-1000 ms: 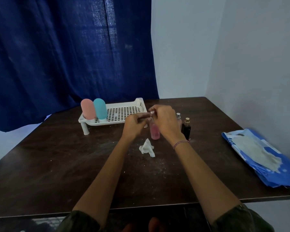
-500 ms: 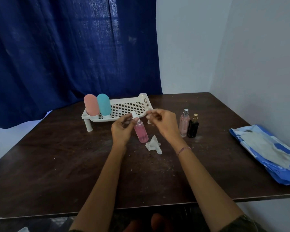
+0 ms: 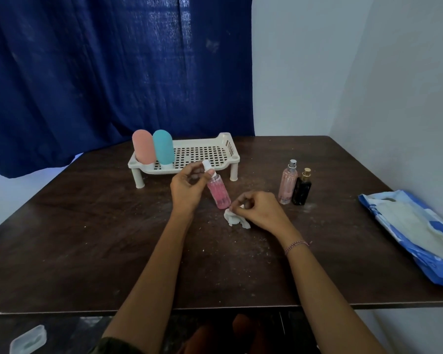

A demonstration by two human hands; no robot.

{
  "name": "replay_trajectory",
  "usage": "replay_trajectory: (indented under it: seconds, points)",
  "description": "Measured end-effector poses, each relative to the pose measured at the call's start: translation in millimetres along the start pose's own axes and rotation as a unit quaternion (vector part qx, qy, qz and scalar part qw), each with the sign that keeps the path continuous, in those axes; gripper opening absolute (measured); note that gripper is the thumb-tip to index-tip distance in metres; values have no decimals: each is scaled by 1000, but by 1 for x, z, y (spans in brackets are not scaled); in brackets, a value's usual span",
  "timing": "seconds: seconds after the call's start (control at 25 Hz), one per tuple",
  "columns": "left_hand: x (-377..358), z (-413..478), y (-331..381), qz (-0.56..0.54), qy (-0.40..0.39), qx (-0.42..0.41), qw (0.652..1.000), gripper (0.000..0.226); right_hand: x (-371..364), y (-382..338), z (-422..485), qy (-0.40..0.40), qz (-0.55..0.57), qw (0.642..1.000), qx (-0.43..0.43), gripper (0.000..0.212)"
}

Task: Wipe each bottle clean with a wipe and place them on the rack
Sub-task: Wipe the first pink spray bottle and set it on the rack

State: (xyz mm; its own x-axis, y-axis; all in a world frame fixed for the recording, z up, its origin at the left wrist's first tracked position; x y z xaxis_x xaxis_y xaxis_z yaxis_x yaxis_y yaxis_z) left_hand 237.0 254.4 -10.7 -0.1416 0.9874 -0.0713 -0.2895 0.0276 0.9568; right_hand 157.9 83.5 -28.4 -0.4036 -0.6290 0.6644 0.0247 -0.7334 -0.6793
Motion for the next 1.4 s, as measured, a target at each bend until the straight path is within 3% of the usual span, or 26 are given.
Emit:
replay_trajectory:
  seconds: [0.08, 0.28, 0.6, 0.88, 1.12, 1.24, 1.4]
  points:
    - [0, -1, 1, -3, 1, -1, 1000, 36, 4, 3, 2, -10, 60, 998, -15, 8]
    - [-1, -2, 2, 2, 0, -7, 1000, 35, 10, 8, 2, 0, 275, 956, -101, 30]
    - [-2, -2, 4, -52, -17, 12, 998, 22, 7, 9, 5, 2, 398, 907, -136, 26]
    - [-19, -10, -1, -54, -116, 58, 990, 18, 12, 5, 8, 40, 415, 905, -89, 46]
    - [-25, -13, -4, -34, -139, 61, 988, 25, 18, 1, 6, 116, 386, 912, -78, 20]
    - [-26, -12, -4, -36, -134, 63, 988, 26, 23, -3, 5, 164, 353, 920, -51, 17]
    - [-25, -12, -4, -38, -132, 54, 989, 24, 23, -24, 0, 169, 251, 951, 69, 21]
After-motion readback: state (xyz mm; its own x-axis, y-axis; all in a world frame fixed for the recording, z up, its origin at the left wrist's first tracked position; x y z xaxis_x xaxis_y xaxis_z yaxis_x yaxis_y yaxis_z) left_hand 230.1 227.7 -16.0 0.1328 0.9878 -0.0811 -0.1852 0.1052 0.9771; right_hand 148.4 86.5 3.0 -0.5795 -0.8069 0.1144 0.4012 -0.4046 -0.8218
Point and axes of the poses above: each hand's wrist, its own z-axis towards the middle knuckle, its own x-axis out of the back of the hand, y = z × x, the point moved 7 cm from there along z, towards the middle knuckle, and after that the axes turned 10 degrees about y, right-handed, at the moved point
